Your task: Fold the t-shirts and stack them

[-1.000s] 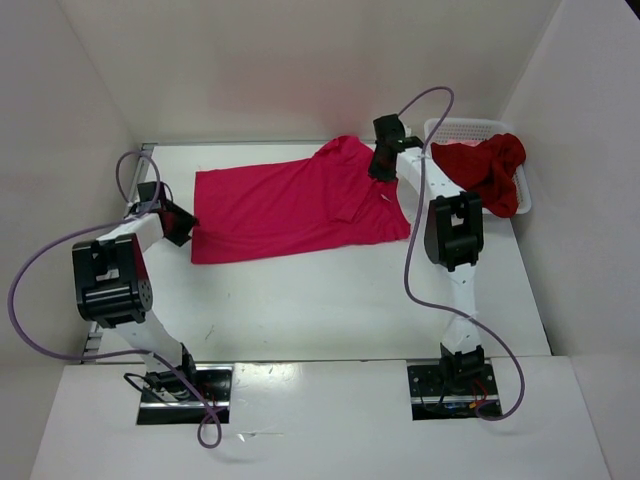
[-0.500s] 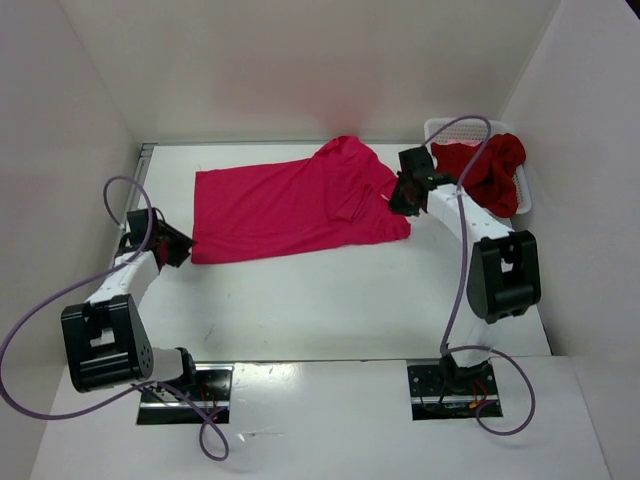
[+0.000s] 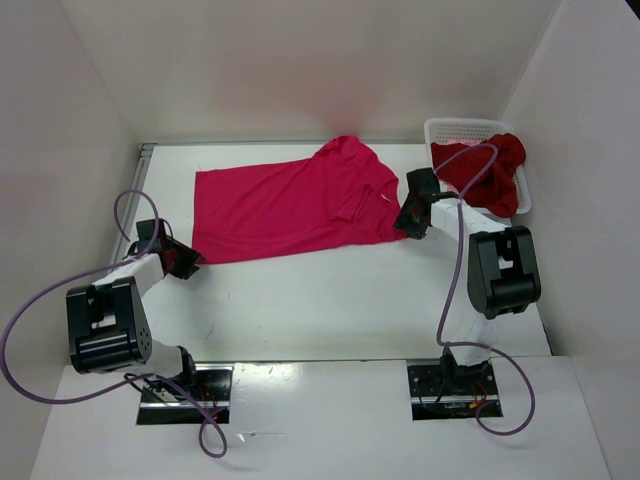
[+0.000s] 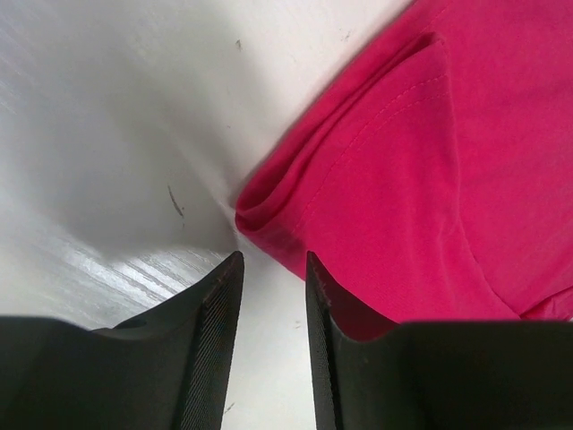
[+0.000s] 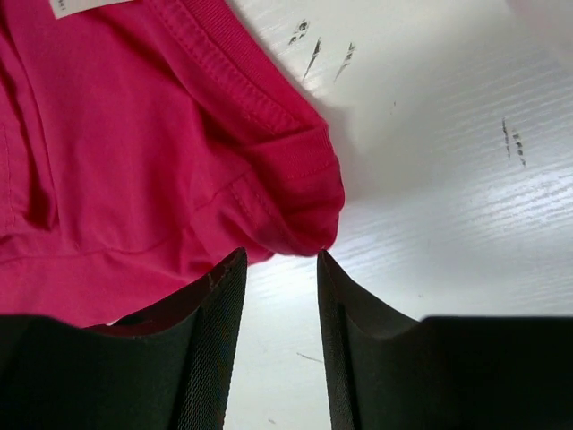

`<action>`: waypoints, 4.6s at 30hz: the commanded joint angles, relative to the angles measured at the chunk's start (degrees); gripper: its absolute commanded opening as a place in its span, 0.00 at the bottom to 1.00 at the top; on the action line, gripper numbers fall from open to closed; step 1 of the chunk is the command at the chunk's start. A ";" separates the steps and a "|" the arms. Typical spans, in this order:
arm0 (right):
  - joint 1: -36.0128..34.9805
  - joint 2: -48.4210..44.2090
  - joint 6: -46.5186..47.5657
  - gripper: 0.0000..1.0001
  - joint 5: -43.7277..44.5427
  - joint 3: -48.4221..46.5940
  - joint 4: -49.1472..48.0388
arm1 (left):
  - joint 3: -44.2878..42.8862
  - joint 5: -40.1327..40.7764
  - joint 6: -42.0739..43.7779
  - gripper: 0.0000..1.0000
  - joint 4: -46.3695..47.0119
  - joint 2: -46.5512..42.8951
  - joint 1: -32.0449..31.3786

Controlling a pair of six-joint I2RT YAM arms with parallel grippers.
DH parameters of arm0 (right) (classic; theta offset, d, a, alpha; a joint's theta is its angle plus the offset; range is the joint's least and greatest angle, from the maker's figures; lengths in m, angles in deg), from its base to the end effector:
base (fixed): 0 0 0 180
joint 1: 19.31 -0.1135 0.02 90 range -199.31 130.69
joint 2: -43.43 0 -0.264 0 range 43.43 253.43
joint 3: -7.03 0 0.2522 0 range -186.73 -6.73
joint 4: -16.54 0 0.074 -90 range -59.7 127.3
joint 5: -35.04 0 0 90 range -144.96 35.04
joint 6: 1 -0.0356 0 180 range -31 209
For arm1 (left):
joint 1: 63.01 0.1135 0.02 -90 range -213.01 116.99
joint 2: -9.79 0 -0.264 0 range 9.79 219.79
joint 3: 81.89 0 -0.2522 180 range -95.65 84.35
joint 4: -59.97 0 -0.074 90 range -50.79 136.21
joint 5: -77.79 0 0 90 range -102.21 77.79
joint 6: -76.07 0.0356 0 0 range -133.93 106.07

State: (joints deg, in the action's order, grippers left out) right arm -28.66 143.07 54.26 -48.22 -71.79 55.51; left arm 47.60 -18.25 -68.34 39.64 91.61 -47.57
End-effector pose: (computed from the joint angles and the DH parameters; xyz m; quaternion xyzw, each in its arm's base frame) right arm 0.3509 0.0535 0.1896 0.2267 0.9369 0.0450 0.2624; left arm 0.2572 0.0672 0.1580 -0.5258 0.7832 -0.1563 0.2927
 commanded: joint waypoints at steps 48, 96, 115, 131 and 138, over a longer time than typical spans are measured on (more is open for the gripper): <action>1.61 -31.43 -12.74 0.60 -10.19 17.98 12.57 | -3.82 -2.14 5.97 0.85 -19.70 -13.10 11.80; -21.95 4.60 -9.73 0.31 -4.11 -2.62 -0.43 | -1.92 1.47 5.55 0.20 0.68 -2.81 -10.96; -21.95 15.05 -4.56 0.01 -5.69 -21.13 1.94 | -1.39 1.47 3.96 0.21 1.21 -4.38 -10.96; -22.47 9.64 -1.56 0.18 -5.68 -20.41 3.98 | -2.71 3.67 6.78 0.21 -3.10 -10.01 -10.96; -22.47 1.01 -4.90 0.00 -7.97 1.58 -2.54 | -0.86 0.78 4.32 0.21 -0.65 -5.10 -10.96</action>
State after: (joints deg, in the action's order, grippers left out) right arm -50.82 145.65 50.81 -55.61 -75.48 56.80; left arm 45.78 -15.71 -63.47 37.26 83.81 -58.63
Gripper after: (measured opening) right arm 0.004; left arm 0.212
